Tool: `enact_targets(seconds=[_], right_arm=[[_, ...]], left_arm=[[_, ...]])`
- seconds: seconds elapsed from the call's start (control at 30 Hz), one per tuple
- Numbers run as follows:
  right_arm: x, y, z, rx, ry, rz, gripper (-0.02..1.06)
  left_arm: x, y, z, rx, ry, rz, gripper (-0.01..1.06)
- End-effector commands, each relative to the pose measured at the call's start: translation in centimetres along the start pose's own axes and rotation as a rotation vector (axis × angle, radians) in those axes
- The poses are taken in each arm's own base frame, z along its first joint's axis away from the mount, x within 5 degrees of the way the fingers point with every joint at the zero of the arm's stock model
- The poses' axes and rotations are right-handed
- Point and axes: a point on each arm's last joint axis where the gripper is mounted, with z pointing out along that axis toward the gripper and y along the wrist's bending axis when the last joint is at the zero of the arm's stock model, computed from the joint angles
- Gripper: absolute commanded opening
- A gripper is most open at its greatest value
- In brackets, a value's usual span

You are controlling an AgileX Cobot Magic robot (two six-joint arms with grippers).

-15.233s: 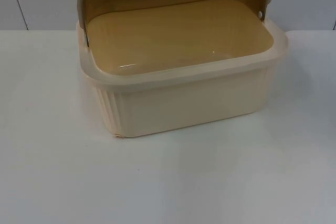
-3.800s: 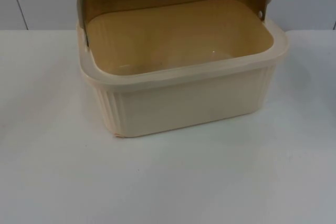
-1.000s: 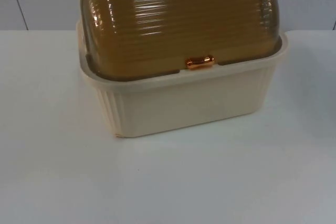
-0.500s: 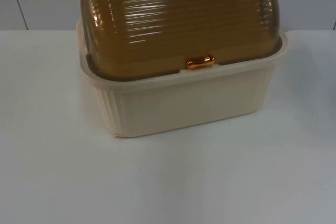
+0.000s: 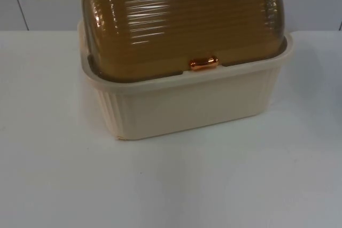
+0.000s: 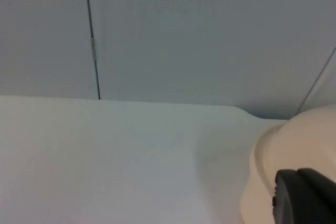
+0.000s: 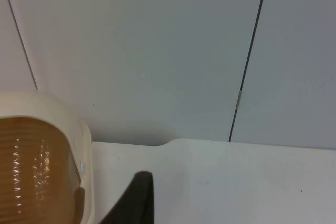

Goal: Open the box lid with the left hand, place the block into the box with the right hand, then close the box lid with the left hand.

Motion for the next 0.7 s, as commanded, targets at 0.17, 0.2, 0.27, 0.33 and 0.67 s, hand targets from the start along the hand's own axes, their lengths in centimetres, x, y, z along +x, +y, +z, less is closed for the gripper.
enact_targets(seconds=[0.17,0.2,0.27,0.33,0.67], right_arm=[[-0.1,0.1,-0.3,-0.003,-0.003,-0.001,1.05],[-0.1,0.1,-0.3,-0.003,-0.003,-0.001,1.05],[0.1,0.1,-0.3,-0.002,0.012,-0.001,1.05],[0.2,0.1,-0.3,-0.002,0.031,-0.001,1.05],[3.3,0.1,0.5,0.000,0.268,0.007,1.05]], left_arm=[[-0.3,0.1,-0.3,-0.009,-0.030,0.108,0.11],[-0.3,0.1,-0.3,-0.009,-0.030,0.108,0.11],[-0.3,-0.1,-0.3,0.003,-0.036,0.073,0.34],[-0.5,-0.1,-0.3,0.009,-0.049,0.046,0.63],[-1.8,-0.8,-2.1,0.056,-0.160,-0.106,1.05]])
